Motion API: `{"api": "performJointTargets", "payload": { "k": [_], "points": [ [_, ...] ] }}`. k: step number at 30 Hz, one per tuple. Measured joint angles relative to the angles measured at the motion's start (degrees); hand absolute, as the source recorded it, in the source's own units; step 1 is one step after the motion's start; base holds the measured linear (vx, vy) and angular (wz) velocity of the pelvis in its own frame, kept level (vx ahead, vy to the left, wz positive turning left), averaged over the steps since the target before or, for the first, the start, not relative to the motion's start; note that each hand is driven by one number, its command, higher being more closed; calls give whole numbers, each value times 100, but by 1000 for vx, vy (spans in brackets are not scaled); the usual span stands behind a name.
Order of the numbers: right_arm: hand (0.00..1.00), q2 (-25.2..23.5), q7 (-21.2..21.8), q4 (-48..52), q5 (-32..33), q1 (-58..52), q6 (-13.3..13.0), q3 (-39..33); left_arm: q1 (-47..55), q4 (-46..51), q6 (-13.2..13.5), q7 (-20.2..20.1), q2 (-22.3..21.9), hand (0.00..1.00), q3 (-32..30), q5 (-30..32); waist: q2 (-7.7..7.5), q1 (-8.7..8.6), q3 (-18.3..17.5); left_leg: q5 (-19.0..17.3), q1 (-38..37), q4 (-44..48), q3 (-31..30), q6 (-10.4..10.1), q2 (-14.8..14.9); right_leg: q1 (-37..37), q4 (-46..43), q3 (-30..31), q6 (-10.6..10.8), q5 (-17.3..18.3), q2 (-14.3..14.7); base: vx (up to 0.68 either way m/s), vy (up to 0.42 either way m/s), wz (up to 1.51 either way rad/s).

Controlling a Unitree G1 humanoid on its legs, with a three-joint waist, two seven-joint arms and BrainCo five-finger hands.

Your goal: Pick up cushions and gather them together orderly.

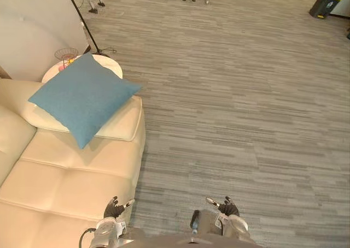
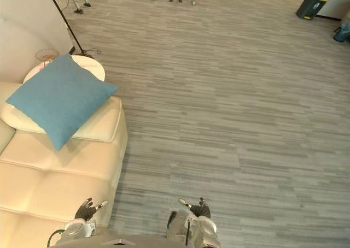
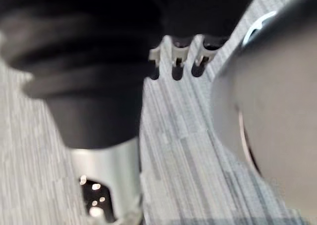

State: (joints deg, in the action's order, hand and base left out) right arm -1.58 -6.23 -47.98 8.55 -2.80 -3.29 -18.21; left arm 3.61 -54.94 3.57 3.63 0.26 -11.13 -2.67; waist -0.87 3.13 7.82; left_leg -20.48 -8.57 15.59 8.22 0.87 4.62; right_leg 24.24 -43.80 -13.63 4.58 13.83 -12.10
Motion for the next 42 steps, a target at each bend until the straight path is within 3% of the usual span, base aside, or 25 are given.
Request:
{"api": "performJointTargets", "payload": {
  "k": [1,2,3,4,5,7,8,10,12,13,15,17,20,23,26,28,31,32,34,35,36,38,40,41,42],
  "points": [
    [0,7,0,1,0,23,-1,1,4,-31,0,15,-2,0,0,0,6,-35,3,-12,-128,-74,-112,-20,70,-17,879,213,-18,-183,155,446,-302,71],
    [0,18,-1,-11,1,-8,0,1,-11,-33,3,59,-8,0,-1,1,-9,-103,-1,-97,-203,-91,-357,-150,140,-73,1877,642,36,-618,300,465,-361,89],
    [0,53,2,-39,1,-57,2,-3,-32,-58,6,93,-25,0,-16,5,-5,-140,10,-209,-263,-109,-553,-313,208,-190,1940,788,128,-1275,432,526,-402,81],
    [0,231,1,-54,-2,21,26,-39,-100,-170,15,99,-181,0,-106,21,249,-67,73,-169,-330,-150,-798,-286,363,-245,1701,692,101,-956,566,495,-412,62],
    [0,283,-5,-82,-7,58,47,-64,-109,-179,55,102,-256,0,-250,24,266,-43,81,99,-370,-97,-1134,-334,318,-138,1083,767,75,-399,522,387,-317,43],
    [0,312,-2,-104,-10,39,77,-23,-52,-180,81,115,-321,0,-298,20,313,-62,54,180,-243,403,-1360,-417,394,-246,761,519,-62,-53,434,419,-308,63],
    [0,344,-1,-152,-8,16,87,1,-64,-182,83,106,-338,0,-361,19,373,-129,44,280,160,1258,-1475,-567,461,-439,718,275,-128,113,388,419,-269,91],
    [0,353,-3,-216,-2,38,98,37,-69,-79,79,110,-381,0,-520,4,413,-90,43,832,975,2835,-1399,-751,642,-793,904,55,-229,210,414,300,-172,59],
    [0,308,-6,-271,7,20,94,244,-41,86,93,111,-338,0,-557,-54,386,76,71,749,1864,4247,-632,-612,1052,-1475,1402,-243,-267,226,479,381,-123,33],
    [0,262,-10,-276,7,3,95,243,-36,145,95,110,-320,0,-551,-68,359,93,82,679,2119,4274,-294,-496,1075,-1831,1672,-393,-239,210,433,349,-52,49],
    [0,250,-11,-275,9,-50,95,241,-48,238,115,111,-322,0,-495,-108,338,146,78,630,2453,3433,431,-363,1032,-2235,1971,-679,-165,169,302,335,55,67],
    [0,263,-14,-250,10,-51,90,213,-81,254,125,113,-355,0,-437,-111,388,145,51,951,2568,2056,1262,-149,974,-2450,2011,-1016,-23,181,320,342,91,108],
    [0,1,-18,-288,12,-37,99,53,-143,246,147,120,-122,0,-271,-108,-111,165,-59,1135,2207,777,1644,136,379,-2680,2467,-1282,31,-28,86,317,79,130],
    [0,-122,-15,-322,13,96,72,-49,5,15,111,174,65,0,-265,-171,-211,276,-77,1224,1652,286,1627,143,92,-3083,2542,-1203,42,-353,-6,274,45,29],
    [0,-104,-13,-499,5,86,88,-44,25,-124,120,185,81,0,-208,-171,-202,190,-155,1216,1210,-110,1360,141,-201,-2724,1015,-1116,121,-630,-449,181,47,46],
    [0,-75,-4,-460,-3,-6,91,-8,42,-184,103,189,106,0,-19,-170,-164,77,-197,1161,1079,-247,1017,165,-218,-2144,-247,-725,142,-1344,-625,164,-14,78],
    [0,-56,-1,-475,-1,-39,95,-7,48,-238,70,196,190,0,4,-171,-190,26,-180,1152,828,-357,665,174,-217,-1700,-770,-339,88,-396,-475,189,-65,66],
    [0,-61,3,-474,0,-48,94,7,46,-238,67,196,165,0,4,-170,-170,18,-173,1162,621,-494,479,157,-191,-1549,-500,-137,56,-55,-220,118,-100,61],
    [0,-29,4,-466,4,-59,71,7,19,-238,70,198,128,0,0,-169,-127,-28,-175,1115,604,-498,175,44,-123,-1386,302,247,63,154,179,54,-141,80],
    [0,-2,7,-479,5,-82,73,6,-11,-256,77,199,134,0,2,-165,-129,-54,-178,1094,692,-472,-44,-36,-119,-1339,986,564,81,140,369,28,-241,129],
    [0,8,6,-506,5,-169,72,-2,-18,-261,87,199,190,0,4,-149,-228,-101,-215,1045,790,-464,-327,-150,-236,-1355,1931,974,50,-184,465,38,-224,122],
    [0,35,27,-692,6,-223,83,-24,-58,-367,92,218,228,0,-41,-145,-354,-91,-234,1039,752,-442,-568,-307,-349,-1409,2160,1044,51,-513,354,128,-284,90],
    [0,248,23,-706,4,-252,86,-44,53,-380,115,223,62,0,-237,-156,-49,8,-309,1065,760,-486,-594,-471,-92,-1455,2289,860,-49,-459,547,182,-230,32],
    [0,324,31,-700,4,-231,78,-44,53,-439,113,225,-58,0,-303,-154,168,-68,-330,1093,780,-552,-694,-558,49,-1564,2499,663,-121,-507,671,173,-222,28],
    [0,345,37,-698,3,-196,78,-46,51,-436,117,222,-144,0,-357,-154,217,-91,-330,1169,757,-683,-703,-645,142,-1671,2662,550,-162,-544,752,152,-205,44]
  ]
}}
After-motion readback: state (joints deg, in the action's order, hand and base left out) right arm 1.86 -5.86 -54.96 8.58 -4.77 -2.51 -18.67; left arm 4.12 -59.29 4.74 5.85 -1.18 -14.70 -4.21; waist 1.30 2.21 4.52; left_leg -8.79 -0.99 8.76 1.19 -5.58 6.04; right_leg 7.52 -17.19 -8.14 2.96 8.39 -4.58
